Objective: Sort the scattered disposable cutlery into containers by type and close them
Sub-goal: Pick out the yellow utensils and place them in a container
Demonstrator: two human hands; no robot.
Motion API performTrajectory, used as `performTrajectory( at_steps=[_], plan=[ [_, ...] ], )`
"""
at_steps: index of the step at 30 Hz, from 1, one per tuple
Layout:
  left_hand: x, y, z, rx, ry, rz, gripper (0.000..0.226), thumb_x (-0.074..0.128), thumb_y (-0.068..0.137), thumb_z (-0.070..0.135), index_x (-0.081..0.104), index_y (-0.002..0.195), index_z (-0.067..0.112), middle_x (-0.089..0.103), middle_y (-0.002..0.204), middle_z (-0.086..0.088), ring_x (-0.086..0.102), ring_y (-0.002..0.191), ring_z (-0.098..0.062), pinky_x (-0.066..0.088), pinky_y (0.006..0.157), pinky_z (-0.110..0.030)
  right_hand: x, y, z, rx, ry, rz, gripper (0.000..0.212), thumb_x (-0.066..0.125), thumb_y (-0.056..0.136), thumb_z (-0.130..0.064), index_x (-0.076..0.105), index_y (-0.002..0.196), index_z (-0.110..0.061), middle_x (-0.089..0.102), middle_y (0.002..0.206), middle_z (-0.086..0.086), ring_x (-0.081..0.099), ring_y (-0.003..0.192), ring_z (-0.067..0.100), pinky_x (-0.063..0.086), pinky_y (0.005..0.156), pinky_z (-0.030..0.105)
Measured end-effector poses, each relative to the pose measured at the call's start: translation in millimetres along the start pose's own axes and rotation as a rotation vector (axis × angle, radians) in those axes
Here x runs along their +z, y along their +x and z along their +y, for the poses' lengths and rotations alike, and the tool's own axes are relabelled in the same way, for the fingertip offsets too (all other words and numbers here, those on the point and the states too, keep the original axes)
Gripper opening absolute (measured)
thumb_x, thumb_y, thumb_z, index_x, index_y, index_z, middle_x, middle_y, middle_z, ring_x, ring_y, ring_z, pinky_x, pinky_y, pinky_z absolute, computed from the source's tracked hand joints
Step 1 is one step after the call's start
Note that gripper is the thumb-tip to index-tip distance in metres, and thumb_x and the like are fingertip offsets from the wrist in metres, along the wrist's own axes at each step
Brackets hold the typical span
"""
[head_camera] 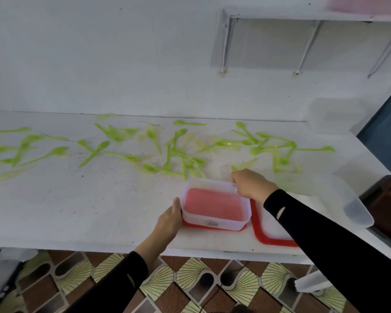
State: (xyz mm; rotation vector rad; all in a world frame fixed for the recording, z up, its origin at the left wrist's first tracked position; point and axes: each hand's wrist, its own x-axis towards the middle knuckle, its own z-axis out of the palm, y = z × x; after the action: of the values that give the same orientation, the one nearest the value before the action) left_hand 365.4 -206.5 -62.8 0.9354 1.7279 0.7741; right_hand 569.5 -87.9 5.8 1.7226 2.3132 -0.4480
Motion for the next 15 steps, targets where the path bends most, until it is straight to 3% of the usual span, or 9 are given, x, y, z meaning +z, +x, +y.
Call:
performTrajectory(
  at_steps=[3,5,7,10,15],
  plan=[
    [-1.8,-2.6,12.8,0.06,0.001,-0.008,0.049,0.021,0.1,0.061,0.052,0.082,0.028,0.057,0.09,0.006,0.057,0.093,-0.019,0.047,0.095,-0.044,2.5,13.2,2.5,-0.028,0.03,0.037,0.031,0.041,0.088,0.009,0.058,0.109,-0.006,0.056,0.099,0.008,0.052,0.082,0.025,0.04,0.067,0.03],
    [-2.8,1.5,18.9,0.119,0.026,-0.009,0.034,0.031,0.104,0.047,0.055,0.095,0.023,0.057,0.1,0.003,0.055,0.095,-0.016,0.048,0.088,-0.039,2.8,20.6,3.6,-0.061,0.033,0.04,0.03,0.041,0.088,0.008,0.059,0.107,-0.006,0.057,0.099,0.008,0.054,0.082,0.026,0.041,0.067,0.031],
    [-4.2,11.3,23.2,0.191,0.082,0.12,0.027,0.039,0.104,0.035,0.058,0.113,0.018,0.059,0.112,0.0,0.056,0.104,-0.017,0.043,0.083,-0.03,2.7,28.3,7.8,-0.094,0.015,0.025,0.022,0.042,0.09,0.0,0.061,0.101,-0.005,0.063,0.099,0.009,0.06,0.084,0.027,0.047,0.069,0.034],
    [-2.7,27.9,39.9,0.281,0.113,0.294,0.023,0.045,0.101,0.02,0.063,0.114,0.014,0.062,0.12,-0.003,0.057,0.112,-0.018,0.044,0.088,-0.027,-9.5,37.6,24.6,-0.15,0.11,0.054,0.02,0.044,0.095,-0.016,0.063,0.095,-0.008,0.065,0.094,0.006,0.063,0.082,0.025,0.049,0.07,0.033],
    [26.4,46.9,96.2,0.487,0.126,0.199,0.025,0.049,0.096,0.004,0.069,0.095,0.019,0.067,0.097,0.013,0.059,0.085,0.009,0.043,0.069,-0.006,-48.9,45.9,79.4,-0.211,0.326,0.043,0.022,0.051,0.097,-0.032,0.067,0.106,-0.02,0.063,0.102,-0.004,0.063,0.09,0.017,0.049,0.075,0.028]
  ],
)
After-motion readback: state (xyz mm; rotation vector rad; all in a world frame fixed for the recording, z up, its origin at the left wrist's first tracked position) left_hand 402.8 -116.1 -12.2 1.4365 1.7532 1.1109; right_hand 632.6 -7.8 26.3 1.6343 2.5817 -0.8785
